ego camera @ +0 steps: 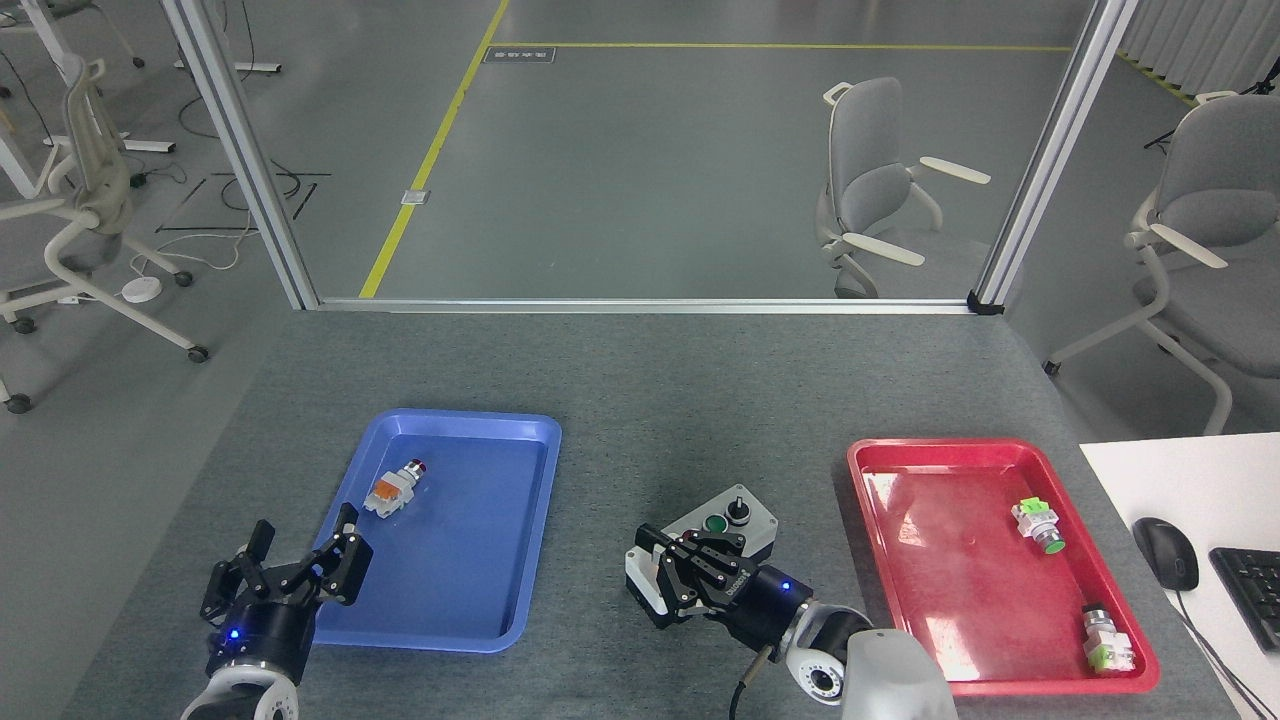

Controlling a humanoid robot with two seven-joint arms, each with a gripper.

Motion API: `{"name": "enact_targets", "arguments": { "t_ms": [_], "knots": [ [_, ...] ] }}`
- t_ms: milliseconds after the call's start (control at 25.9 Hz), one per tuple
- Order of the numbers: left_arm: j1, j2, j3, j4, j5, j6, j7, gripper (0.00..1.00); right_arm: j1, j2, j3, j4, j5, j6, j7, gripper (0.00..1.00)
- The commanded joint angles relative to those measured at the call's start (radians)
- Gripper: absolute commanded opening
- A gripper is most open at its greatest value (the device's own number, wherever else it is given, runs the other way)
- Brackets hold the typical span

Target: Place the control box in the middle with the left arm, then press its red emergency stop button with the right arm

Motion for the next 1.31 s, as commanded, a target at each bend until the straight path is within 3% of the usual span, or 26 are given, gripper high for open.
{"name": "enact_targets", "arguments": {
  "t_ms": [0, 425, 773, 1276],
  "knots": [
    [0.003, -0.001, -0.001, 0.001, 0.000, 0.001, -0.005, 0.99, 0.000, -0.001, -0.008, 0.010, -0.006, 0.007, -0.006, 0.00],
    [0.003, -0.008, 0.005, -0.001, 0.018, 0.001, -0.003, 0.99, 0.003, -0.014, -0.014, 0.016, -0.019, 0.008, -0.004, 0.00],
    [0.003, -0.008, 0.005, -0.001, 0.018, 0.001, -0.003, 0.99, 0.001, 0.003, -0.002, 0.109, -0.008, 0.109, 0.001, 0.00],
    [0.001, -0.008, 0.005, -0.001, 0.018, 0.001, -0.003, 0.99, -0.008, 0.020, -0.014, 0.096, -0.017, 0.096, -0.004, 0.00]
  ]
}}
